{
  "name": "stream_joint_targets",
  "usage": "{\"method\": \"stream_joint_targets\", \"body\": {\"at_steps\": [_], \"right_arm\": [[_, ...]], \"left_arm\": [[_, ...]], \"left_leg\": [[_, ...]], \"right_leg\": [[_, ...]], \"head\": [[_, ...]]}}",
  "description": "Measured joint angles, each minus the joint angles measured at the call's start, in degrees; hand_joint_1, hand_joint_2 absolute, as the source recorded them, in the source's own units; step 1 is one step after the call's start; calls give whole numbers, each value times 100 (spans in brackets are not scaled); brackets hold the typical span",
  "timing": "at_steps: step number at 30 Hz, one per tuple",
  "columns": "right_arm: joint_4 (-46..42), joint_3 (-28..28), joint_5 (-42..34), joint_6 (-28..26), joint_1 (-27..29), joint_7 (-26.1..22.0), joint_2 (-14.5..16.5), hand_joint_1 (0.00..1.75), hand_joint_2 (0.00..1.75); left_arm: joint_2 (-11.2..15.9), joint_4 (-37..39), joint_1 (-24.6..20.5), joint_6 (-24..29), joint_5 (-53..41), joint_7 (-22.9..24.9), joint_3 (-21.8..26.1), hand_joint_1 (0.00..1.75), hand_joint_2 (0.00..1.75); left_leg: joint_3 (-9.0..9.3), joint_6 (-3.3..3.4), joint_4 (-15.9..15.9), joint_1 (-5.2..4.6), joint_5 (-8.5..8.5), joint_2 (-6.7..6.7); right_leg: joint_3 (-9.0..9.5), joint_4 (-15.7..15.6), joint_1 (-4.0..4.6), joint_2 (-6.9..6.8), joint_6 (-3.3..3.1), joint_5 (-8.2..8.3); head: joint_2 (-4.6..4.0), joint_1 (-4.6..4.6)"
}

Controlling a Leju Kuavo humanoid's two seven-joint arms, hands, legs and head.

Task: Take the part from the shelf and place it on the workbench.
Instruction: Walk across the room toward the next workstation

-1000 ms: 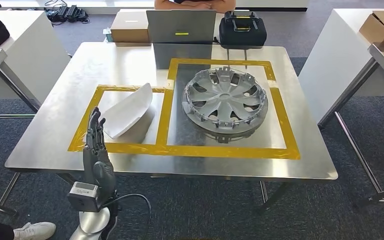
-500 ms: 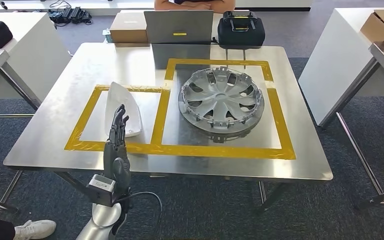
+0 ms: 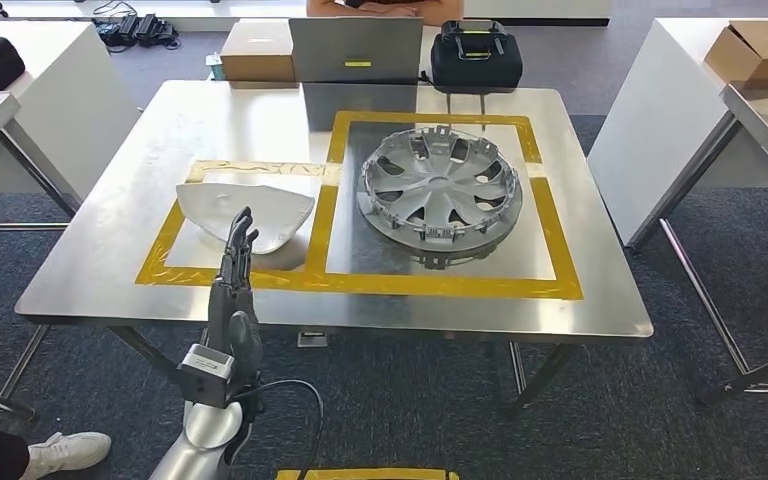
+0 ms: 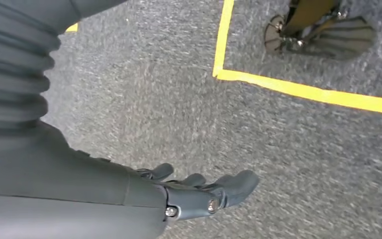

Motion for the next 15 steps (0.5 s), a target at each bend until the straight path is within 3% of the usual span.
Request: {"method": "stream_joint_targets", "body": {"at_steps": [2, 5, 6, 7, 8, 9, 11, 12, 13, 15], "right_arm": [[1, -19, -2, 1, 5, 13, 7, 0, 0], [2, -53, -4, 3, 8, 21, 11, 0, 0], [2, -58, -4, 4, 8, 20, 11, 0, 0], [2, -62, -4, 9, 9, 19, 11, 0, 0], [2, -64, -4, 14, 9, 19, 11, 0, 0], [2, -66, -4, 21, 8, 19, 11, 0, 0], [1, -67, -4, 31, -6, 19, 9, 0, 0], [0, -68, -4, 33, -15, 19, 7, 0, 0], [-1, -68, -4, 34, -22, 19, 5, 0, 0], [-1, -70, -2, 35, -25, 19, 3, 0, 0]], "left_arm": [[-23, 16, -13, -4, -7, 1, 1, 0, 0], [-51, 49, -23, -24, -18, 2, 2, 0, 0], [-52, 64, -20, -35, -23, 2, 1, 0, 0], [-52, 80, -17, -44, -31, 2, 1, 0, 0], [-52, 92, -14, -52, -42, 2, 1, 0, 0], [-52, 100, -11, -56, -56, 2, 1, 0, 0], [-54, 104, -11, -58, -79, 2, 2, 0, 0], [-55, 103, -11, -59, -88, 1, 2, 0, 0], [-57, 103, -11, -60, -93, 1, 2, 0, 0], [-65, 100, -10, -62, -100, 1, 2, 0, 0]], "left_leg": [[-65, 95, -37, 11, 117, 14], [-260, 176, -52, 16, 294, 33], [-337, 179, -47, 11, 347, 37], [-413, 178, -40, 6, 400, 40], [-486, 171, -31, 3, 451, 41], [-555, 161, -21, 2, 501, 41], [-660, 127, 0, -5, 590, 41], [-683, 98, -1, -6, 633, 43], [-693, 65, -4, -5, 674, 45], [-692, -12, -42, 1, 768, 46]], "right_leg": [[-65, 110, -21, 0, 63, -149], [-374, 1029, -24, 1, 120, -918], [-448, 1359, -22, 1, 132, -1095], [-440, 1539, -19, 1, 136, -1149], [-326, 1518, -15, 1, 129, -1094], [-96, 1280, -9, 1, 112, -965], [518, 459, 24, 0, 45, -791], [734, 141, 49, 1, 6, -756], [849, -54, 73, 2, -31, -763], [832, -117, 98, 4, -103, -709]], "head": [[0, 14], [0, 79], [0, 93], [0, 98], [0, 103], [0, 109], [0, 122], [0, 120], [0, 124], [0, 129]]}}
